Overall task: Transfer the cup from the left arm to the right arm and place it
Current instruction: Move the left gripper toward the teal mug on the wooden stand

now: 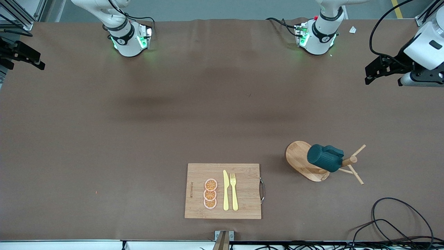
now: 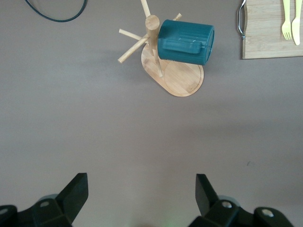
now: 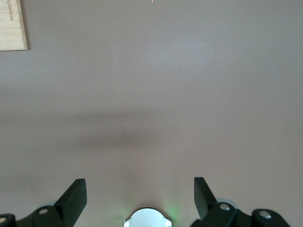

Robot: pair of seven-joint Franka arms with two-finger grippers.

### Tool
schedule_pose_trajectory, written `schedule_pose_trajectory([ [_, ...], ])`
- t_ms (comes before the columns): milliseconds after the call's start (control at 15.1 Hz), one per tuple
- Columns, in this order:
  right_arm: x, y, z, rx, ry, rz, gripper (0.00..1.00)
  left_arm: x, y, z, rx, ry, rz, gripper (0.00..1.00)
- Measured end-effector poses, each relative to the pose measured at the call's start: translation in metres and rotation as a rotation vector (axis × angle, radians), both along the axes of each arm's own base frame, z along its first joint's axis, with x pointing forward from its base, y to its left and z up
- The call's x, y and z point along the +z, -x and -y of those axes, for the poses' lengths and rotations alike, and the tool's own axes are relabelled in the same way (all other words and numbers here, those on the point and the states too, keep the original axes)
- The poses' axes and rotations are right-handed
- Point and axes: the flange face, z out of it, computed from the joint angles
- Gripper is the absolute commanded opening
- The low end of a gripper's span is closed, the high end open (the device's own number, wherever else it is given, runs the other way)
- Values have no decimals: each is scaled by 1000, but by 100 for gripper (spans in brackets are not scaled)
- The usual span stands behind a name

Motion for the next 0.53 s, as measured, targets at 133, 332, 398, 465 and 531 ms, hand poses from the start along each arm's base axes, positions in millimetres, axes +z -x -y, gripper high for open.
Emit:
schedule_pose_trajectory([
  [133, 0, 0, 0, 0, 0, 0, 100, 0, 0, 0, 0, 0, 0, 100],
  [332, 0, 0, 0, 0, 0, 0, 100, 0, -1, -3, 10, 36, -5, 100],
  [398, 0, 0, 0, 0, 0, 0, 100, 0, -3, -7, 18, 42, -5, 100],
  [465, 0, 0, 0, 0, 0, 0, 100, -1, -6, -11, 24, 45, -6, 100],
  [531, 0, 0, 0, 0, 0, 0, 100, -4, -9, -14, 27, 46, -10, 100],
])
